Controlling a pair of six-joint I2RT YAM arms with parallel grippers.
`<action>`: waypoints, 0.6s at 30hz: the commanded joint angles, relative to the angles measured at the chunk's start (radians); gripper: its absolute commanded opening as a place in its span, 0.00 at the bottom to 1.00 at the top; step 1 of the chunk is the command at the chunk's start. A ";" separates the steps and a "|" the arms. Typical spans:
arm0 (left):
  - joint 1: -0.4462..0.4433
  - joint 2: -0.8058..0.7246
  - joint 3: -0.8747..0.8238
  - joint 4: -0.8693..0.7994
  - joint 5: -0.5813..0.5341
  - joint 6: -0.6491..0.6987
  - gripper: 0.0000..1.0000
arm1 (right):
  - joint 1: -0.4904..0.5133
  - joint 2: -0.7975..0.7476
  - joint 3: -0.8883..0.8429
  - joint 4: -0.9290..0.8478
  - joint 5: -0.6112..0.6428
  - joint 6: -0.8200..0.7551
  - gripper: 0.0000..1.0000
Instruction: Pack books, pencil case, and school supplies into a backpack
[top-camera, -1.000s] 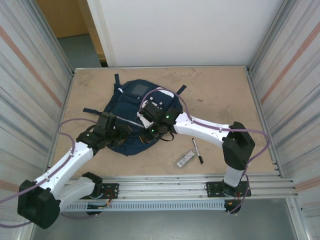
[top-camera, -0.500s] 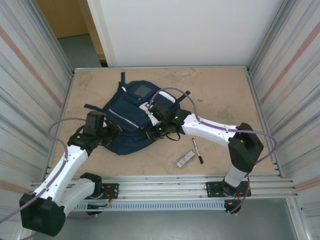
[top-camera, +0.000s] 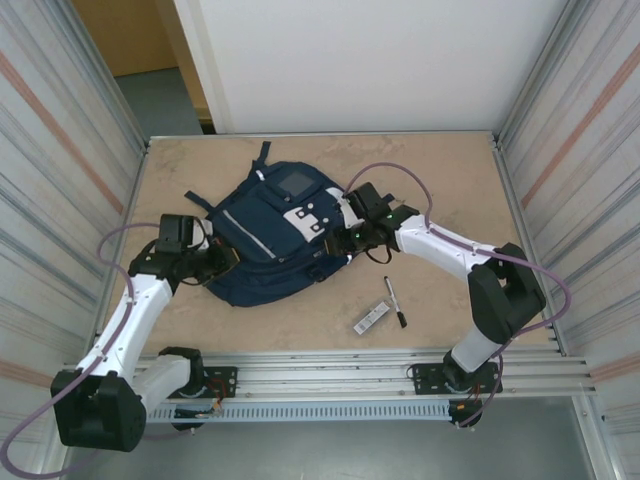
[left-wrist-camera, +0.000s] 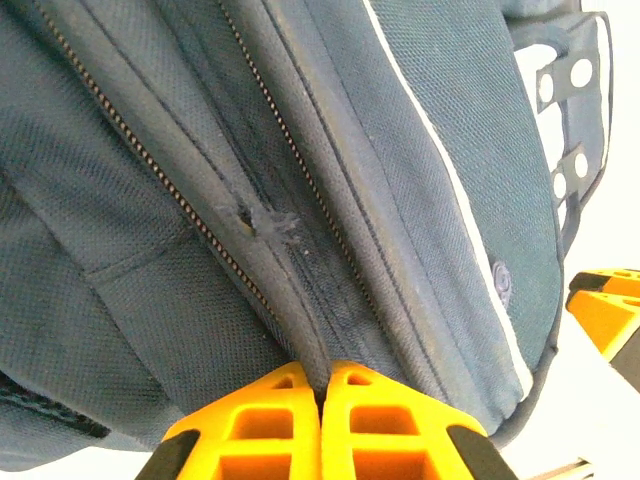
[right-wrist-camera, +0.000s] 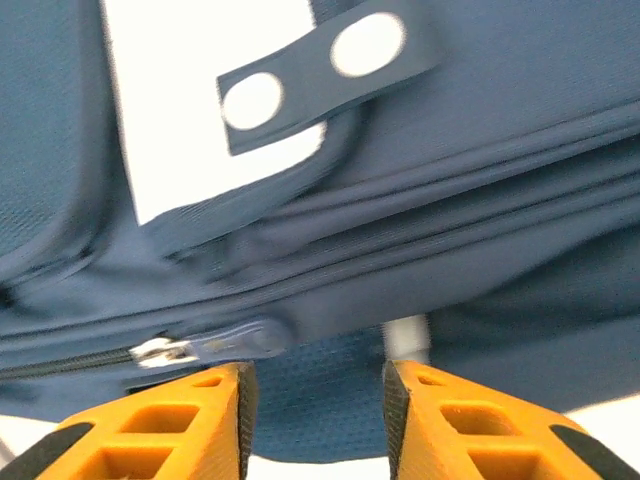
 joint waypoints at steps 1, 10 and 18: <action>0.008 -0.032 0.018 -0.040 0.011 0.052 0.41 | -0.010 -0.062 -0.014 -0.051 0.050 -0.029 0.52; 0.006 -0.068 0.068 -0.058 -0.019 -0.029 0.56 | 0.075 -0.164 -0.018 -0.041 0.086 -0.085 0.57; 0.006 0.052 0.114 -0.018 -0.085 -0.063 0.56 | 0.139 -0.132 0.042 -0.055 0.109 -0.095 0.58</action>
